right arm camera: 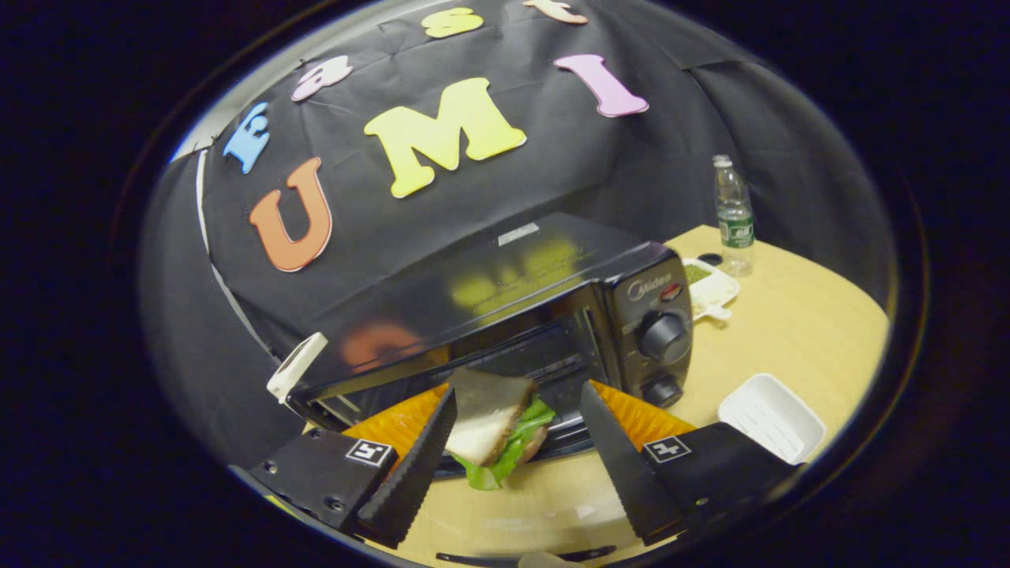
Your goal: Open the electric oven with the left hand, put the food in, and close the electric oven.
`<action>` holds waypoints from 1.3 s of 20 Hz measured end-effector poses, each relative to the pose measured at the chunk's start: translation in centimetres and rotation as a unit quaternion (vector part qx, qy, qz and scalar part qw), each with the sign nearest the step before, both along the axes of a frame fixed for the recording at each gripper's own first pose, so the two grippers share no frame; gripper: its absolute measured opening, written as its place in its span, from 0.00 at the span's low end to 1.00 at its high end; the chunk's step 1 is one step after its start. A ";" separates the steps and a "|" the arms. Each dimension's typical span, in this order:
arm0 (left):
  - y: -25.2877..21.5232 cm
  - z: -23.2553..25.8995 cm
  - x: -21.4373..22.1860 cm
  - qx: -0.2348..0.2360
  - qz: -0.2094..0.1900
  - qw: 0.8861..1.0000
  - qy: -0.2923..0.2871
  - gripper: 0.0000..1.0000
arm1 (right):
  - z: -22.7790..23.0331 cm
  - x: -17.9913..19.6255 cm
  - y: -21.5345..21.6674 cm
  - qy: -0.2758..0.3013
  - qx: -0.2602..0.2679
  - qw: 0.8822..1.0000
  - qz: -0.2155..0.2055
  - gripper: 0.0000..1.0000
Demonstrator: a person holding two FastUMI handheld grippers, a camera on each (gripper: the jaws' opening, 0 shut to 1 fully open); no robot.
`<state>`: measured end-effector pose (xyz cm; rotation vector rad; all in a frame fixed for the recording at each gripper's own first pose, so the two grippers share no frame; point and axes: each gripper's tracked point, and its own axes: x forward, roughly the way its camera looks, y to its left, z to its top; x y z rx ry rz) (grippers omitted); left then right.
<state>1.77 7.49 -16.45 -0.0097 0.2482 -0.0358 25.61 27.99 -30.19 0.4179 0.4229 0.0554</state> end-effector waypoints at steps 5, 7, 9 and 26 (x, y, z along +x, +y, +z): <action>0.3 -0.9 0.7 0.004 0.010 1.000 -0.001 0.95 | 6.1 -3.8 -3.7 -0.035 -0.051 0.998 0.029 1.00; 0.1 -2.1 0.8 0.003 0.013 1.000 0.006 0.95 | 8.8 -5.7 -6.0 -0.053 -0.076 0.995 0.035 0.89; -0.5 -3.7 0.9 0.003 0.014 1.000 0.015 0.96 | 11.4 -7.6 -8.4 -0.072 -0.097 0.992 0.040 1.00; -13.9 -19.7 0.4 -0.020 -0.050 0.986 0.157 0.96 | 20.3 -17.6 -27.1 -0.129 -0.183 0.974 -0.023 1.00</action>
